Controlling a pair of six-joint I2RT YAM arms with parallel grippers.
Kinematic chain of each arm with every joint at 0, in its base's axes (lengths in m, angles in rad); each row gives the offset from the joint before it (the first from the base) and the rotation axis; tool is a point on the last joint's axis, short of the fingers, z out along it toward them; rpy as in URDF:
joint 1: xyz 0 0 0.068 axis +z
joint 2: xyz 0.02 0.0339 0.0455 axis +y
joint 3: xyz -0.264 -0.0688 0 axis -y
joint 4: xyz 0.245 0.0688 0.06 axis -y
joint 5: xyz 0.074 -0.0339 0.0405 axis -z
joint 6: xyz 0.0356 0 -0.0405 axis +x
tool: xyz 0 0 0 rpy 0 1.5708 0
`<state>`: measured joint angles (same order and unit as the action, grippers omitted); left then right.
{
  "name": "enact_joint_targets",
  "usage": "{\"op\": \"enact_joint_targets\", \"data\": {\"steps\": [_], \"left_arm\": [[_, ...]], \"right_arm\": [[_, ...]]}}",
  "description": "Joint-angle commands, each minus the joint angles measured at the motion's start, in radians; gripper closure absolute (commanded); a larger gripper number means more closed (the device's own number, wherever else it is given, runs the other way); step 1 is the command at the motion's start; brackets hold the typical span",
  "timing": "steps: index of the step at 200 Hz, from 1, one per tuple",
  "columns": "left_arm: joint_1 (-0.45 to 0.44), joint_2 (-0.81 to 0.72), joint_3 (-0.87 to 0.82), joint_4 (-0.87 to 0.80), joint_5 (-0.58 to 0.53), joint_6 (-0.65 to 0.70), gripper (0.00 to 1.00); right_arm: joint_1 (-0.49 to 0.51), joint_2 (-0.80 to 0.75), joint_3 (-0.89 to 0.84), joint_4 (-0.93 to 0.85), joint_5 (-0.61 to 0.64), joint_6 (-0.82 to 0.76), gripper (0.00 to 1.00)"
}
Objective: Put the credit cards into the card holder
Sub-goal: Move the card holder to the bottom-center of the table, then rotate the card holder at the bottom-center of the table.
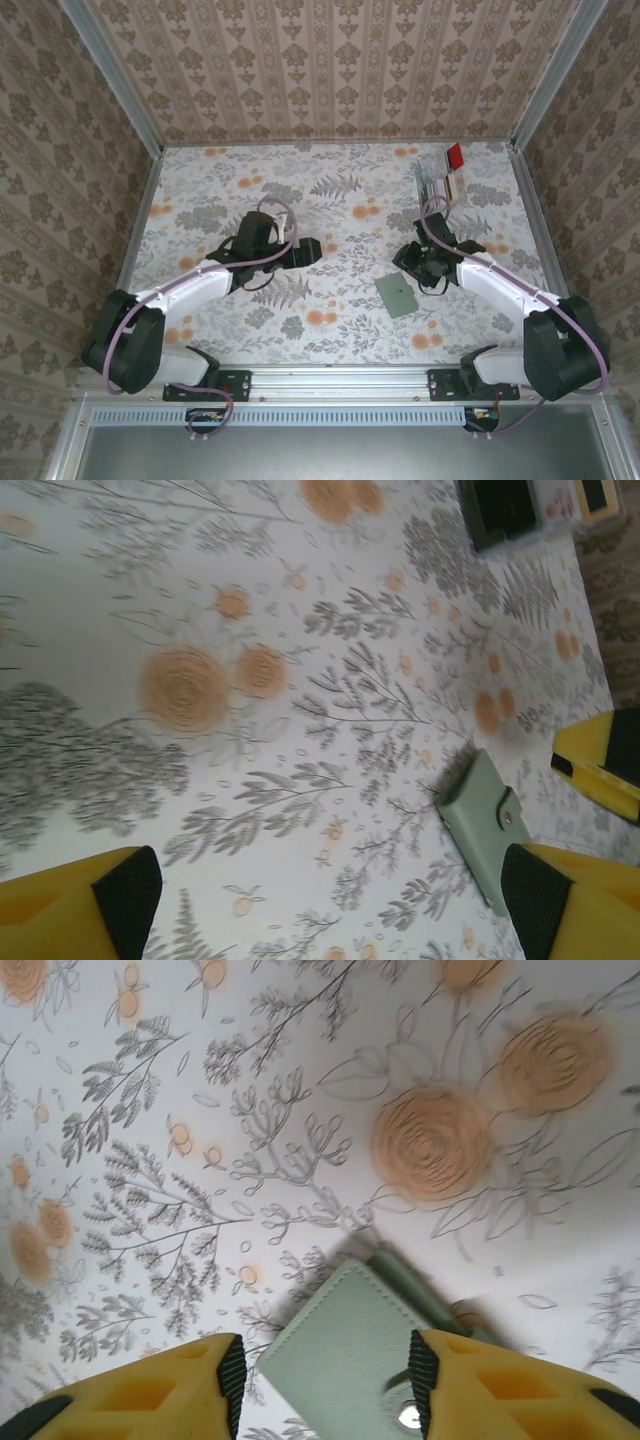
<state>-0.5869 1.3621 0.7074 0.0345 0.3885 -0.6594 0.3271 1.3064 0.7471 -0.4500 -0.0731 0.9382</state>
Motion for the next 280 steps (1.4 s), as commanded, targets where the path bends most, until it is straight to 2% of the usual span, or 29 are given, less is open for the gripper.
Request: {"op": "enact_joint_targets", "data": {"steps": [1,17,58,101,122,145,177,204,280], "left_arm": [[-0.04,0.032,0.042,0.002,0.049,-0.045,0.09],[-0.064,0.055,0.047,0.016,0.055,-0.067,0.12],[-0.107,0.111,0.059,0.048,0.074,-0.113,0.14],[-0.147,0.165,0.059,0.08,0.096,-0.166,0.2],[-0.159,0.182,0.052,0.1,0.098,-0.202,0.21],[-0.17,0.203,0.051,0.117,0.111,-0.235,0.25],[-0.19,0.221,0.054,0.086,0.119,-0.275,0.29],[-0.214,0.239,0.053,0.082,0.133,-0.302,0.3],[-0.259,0.375,0.128,0.115,0.171,-0.338,0.34]], "right_arm": [[-0.006,0.008,-0.005,-0.144,0.011,-0.135,0.55],[-0.003,0.029,-0.036,-0.125,-0.039,-0.145,0.6],[0.032,0.052,-0.105,-0.093,-0.105,-0.118,0.63],[0.119,0.037,-0.178,0.138,-0.253,0.042,0.64],[0.169,0.053,-0.159,0.217,-0.302,0.101,0.64],[0.184,0.039,-0.127,0.191,-0.302,0.099,0.64],[0.184,0.035,-0.077,-0.001,-0.194,-0.036,0.65],[0.197,0.046,-0.086,0.017,-0.266,-0.099,0.68],[0.216,0.111,-0.122,0.051,-0.266,-0.082,0.7]]}}
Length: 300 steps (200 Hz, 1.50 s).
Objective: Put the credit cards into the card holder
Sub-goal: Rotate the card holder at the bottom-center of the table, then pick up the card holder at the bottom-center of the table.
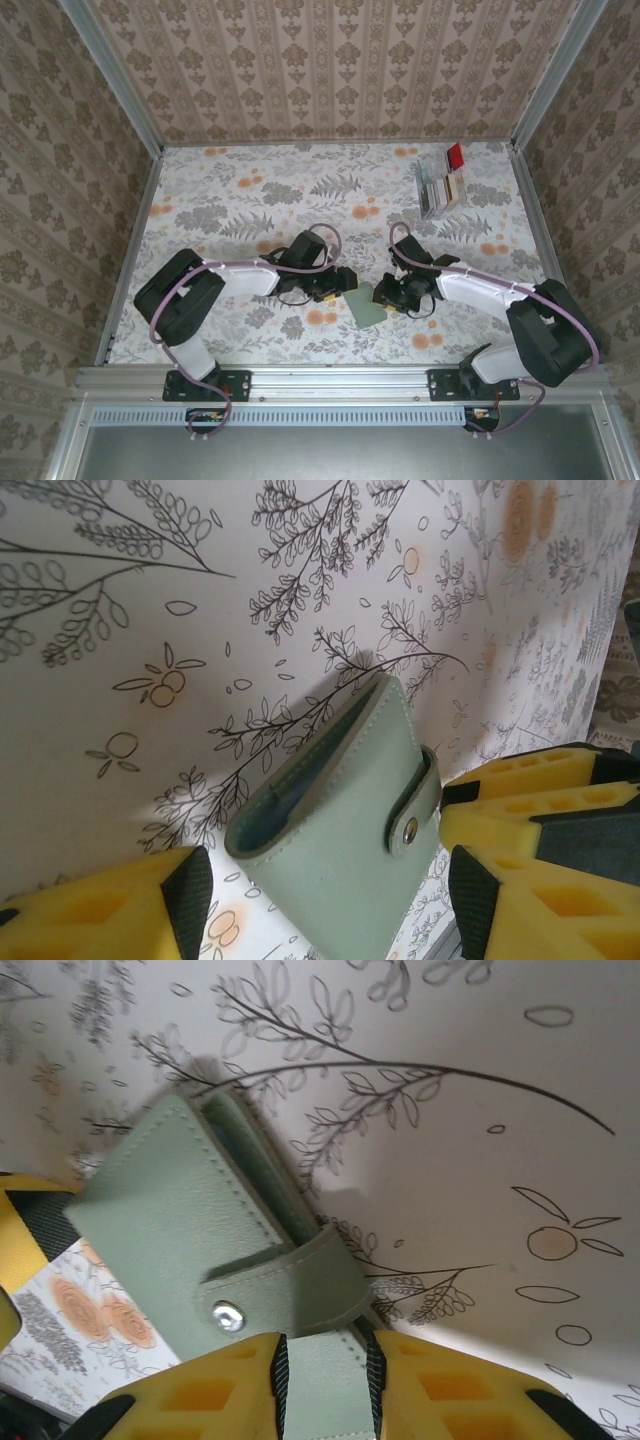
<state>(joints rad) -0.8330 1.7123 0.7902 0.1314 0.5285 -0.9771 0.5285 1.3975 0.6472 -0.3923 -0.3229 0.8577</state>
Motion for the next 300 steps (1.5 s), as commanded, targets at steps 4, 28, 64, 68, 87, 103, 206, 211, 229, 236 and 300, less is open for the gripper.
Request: {"op": "enact_joint_targets", "data": {"steps": [4,28,64,68,87,103,206,211,229,236,300], "left_arm": [[-0.013,0.029,0.049,0.02,0.034,-0.021,0.34],[-0.015,0.049,0.076,0.041,0.037,-0.021,0.35],[-0.011,0.083,0.13,0.055,0.034,-0.017,0.35],[-0.009,0.084,0.132,0.056,0.03,-0.016,0.35],[0.002,0.076,0.124,0.044,0.008,-0.023,0.34],[0.012,0.049,0.092,0.029,-0.02,-0.029,0.32],[0.0,0.009,0.023,0.023,0.039,-0.029,0.37],[-0.002,0.016,0.028,0.022,0.04,-0.028,0.38],[-0.009,0.039,0.042,0.023,0.048,-0.028,0.39],[-0.012,0.045,0.045,0.028,0.051,-0.028,0.4],[-0.017,0.035,0.045,0.066,0.046,-0.026,0.6]], "right_arm": [[0.016,0.021,-0.026,-0.003,-0.015,0.003,0.7],[0.02,0.03,-0.052,0.042,-0.027,0.039,0.72],[0.024,0.034,-0.072,0.13,-0.051,0.091,0.71],[0.024,0.034,-0.069,0.134,-0.053,0.094,0.71],[0.024,0.023,-0.054,0.127,-0.039,0.098,0.7],[0.024,0.0,-0.042,0.068,0.024,0.088,0.69],[0.024,-0.014,-0.019,0.067,0.037,0.031,0.77],[0.024,0.0,-0.02,0.069,0.036,0.03,0.77],[0.024,0.036,-0.021,0.062,0.045,0.032,0.78],[0.024,0.045,-0.02,0.053,0.055,0.033,0.79],[0.024,0.081,-0.03,0.04,0.083,0.043,0.79]]}}
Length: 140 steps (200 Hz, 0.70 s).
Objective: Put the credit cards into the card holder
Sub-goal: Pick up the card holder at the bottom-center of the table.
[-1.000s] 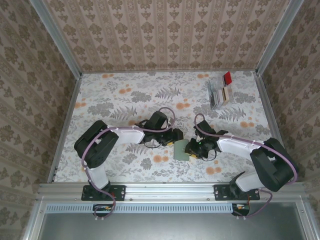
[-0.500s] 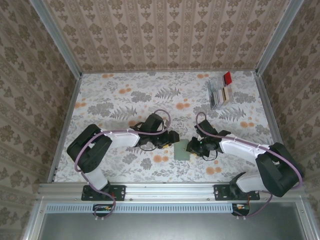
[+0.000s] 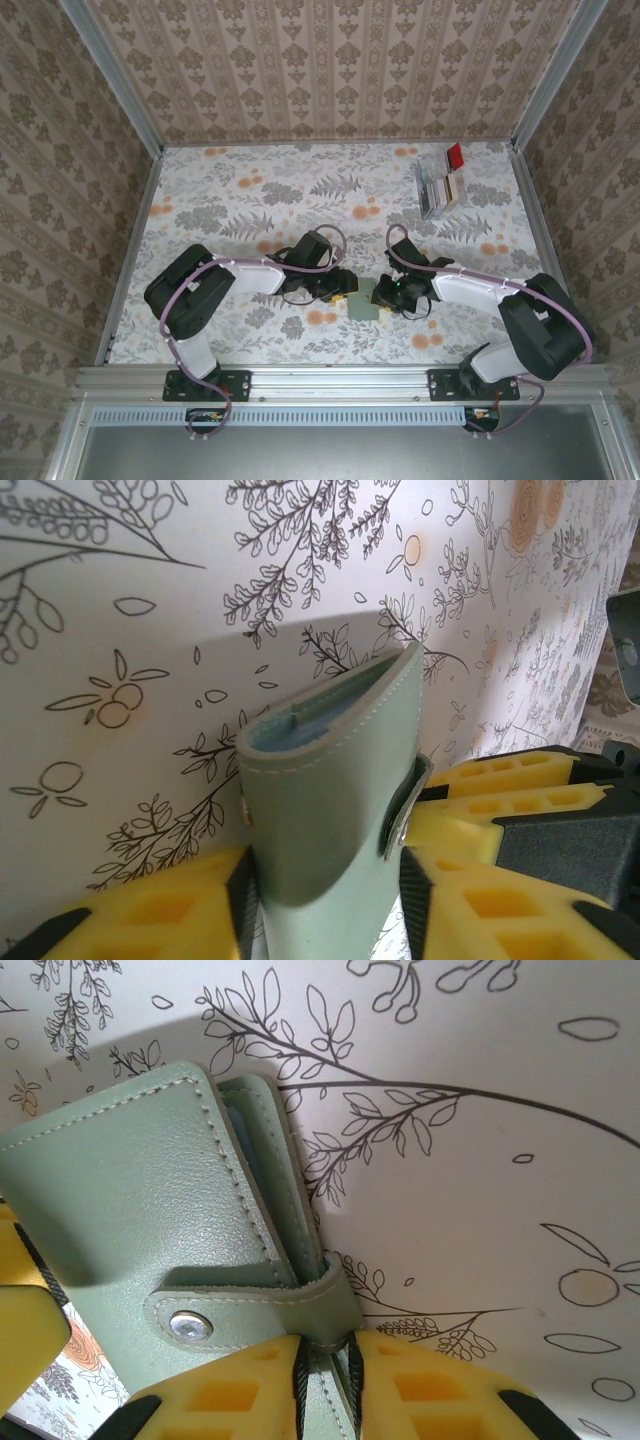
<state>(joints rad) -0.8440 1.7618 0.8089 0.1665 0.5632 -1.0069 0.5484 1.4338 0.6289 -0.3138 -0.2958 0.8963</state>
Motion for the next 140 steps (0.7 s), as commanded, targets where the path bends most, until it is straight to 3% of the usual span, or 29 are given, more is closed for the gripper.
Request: {"op": "enact_joint_targets", "data": {"steps": [1,34,93,140], "left_arm": [[-0.006,-0.015,0.027,0.031,0.01,0.004,0.6],[-0.007,-0.045,0.023,0.038,-0.004,0.019,0.67],[-0.007,-0.066,0.01,0.081,-0.014,0.014,0.88],[-0.004,-0.062,0.018,0.081,-0.006,0.02,0.91]], "right_arm": [[0.004,0.044,-0.013,-0.039,0.057,0.003,0.79],[0.005,0.04,-0.007,-0.046,0.069,0.005,0.79],[0.004,-0.034,0.022,-0.056,0.096,-0.017,0.76],[0.009,-0.099,0.076,-0.058,0.102,-0.096,0.7]]}}
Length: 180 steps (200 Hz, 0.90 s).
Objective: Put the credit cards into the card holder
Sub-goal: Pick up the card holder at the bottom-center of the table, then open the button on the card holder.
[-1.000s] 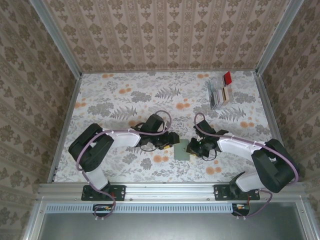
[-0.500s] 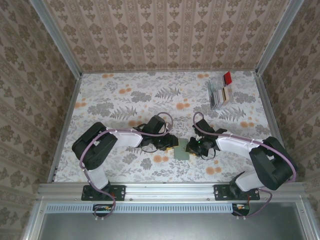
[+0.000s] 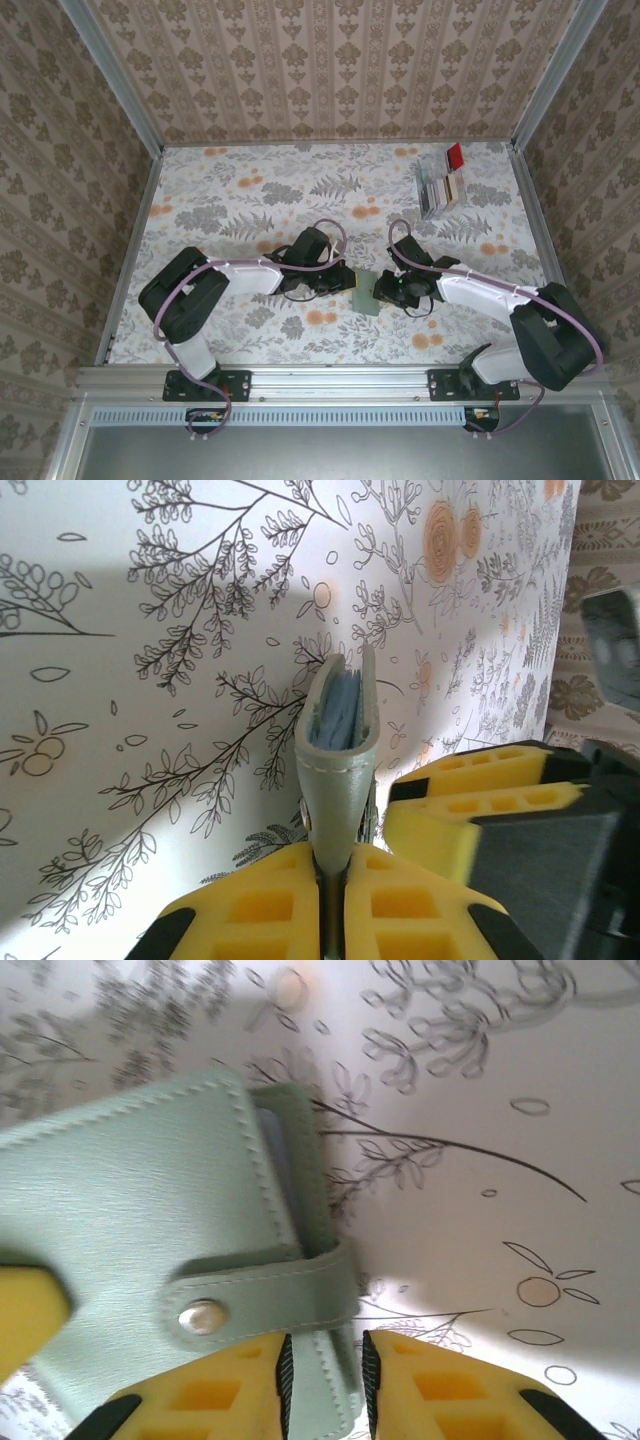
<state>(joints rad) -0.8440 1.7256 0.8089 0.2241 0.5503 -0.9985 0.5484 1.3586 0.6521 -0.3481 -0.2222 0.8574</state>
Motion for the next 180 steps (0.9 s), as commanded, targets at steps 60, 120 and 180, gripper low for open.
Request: {"op": "enact_joint_targets", "data": {"steps": [60,120,180], "left_arm": [[-0.004,-0.025,0.023,0.024,0.009,0.012,0.91],[0.0,-0.029,0.022,0.025,0.013,0.02,0.93],[0.022,-0.068,-0.029,-0.009,-0.006,0.036,0.98]], "right_arm": [[0.053,0.103,0.104,0.005,0.017,-0.081,0.62],[0.125,0.254,0.164,-0.119,0.196,-0.108,0.62],[0.105,0.199,0.181,-0.23,0.317,-0.08,0.84]]}}
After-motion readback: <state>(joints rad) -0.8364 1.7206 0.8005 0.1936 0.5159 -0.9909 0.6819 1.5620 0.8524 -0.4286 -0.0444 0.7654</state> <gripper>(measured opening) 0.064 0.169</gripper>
